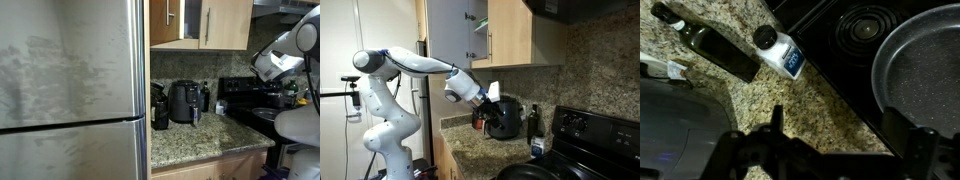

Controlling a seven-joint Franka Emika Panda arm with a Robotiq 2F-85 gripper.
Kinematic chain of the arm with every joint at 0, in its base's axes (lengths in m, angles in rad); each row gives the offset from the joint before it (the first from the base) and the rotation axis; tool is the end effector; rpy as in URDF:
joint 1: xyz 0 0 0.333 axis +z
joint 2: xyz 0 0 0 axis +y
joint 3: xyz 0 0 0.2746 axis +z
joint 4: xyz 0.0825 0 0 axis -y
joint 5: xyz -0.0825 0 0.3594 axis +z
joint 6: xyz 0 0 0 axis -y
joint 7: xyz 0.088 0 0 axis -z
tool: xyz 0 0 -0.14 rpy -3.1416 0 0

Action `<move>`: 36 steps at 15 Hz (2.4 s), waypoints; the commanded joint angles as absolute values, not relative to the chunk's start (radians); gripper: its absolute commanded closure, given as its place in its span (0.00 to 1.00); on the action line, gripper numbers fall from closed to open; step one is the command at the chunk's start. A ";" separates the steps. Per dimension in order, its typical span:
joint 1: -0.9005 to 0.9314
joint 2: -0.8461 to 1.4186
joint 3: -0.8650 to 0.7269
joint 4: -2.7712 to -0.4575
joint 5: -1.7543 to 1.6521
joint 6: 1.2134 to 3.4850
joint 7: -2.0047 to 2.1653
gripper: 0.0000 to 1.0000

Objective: Put the can in the cabinet, then close the right cabinet door, then move the salt bottle towards you

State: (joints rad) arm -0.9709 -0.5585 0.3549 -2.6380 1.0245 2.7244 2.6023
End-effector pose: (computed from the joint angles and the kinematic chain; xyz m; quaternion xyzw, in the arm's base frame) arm 0.3364 -0.2683 0.4276 0.3945 0.8337 0.0349 0.3848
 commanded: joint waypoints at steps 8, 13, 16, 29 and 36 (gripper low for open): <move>-1.118 -0.565 0.464 -2.651 1.006 2.686 2.603 0.00; -1.159 -0.598 0.413 -2.645 0.694 2.353 2.596 0.00; -1.151 -0.590 0.414 -2.650 0.658 2.359 2.604 0.00; -1.128 -0.595 0.487 -2.549 0.675 2.247 2.639 0.00; -1.120 -0.620 0.459 -2.546 0.700 2.227 2.608 0.00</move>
State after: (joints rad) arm -1.1198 -0.6195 0.4593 -2.5460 0.6995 2.2270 2.6081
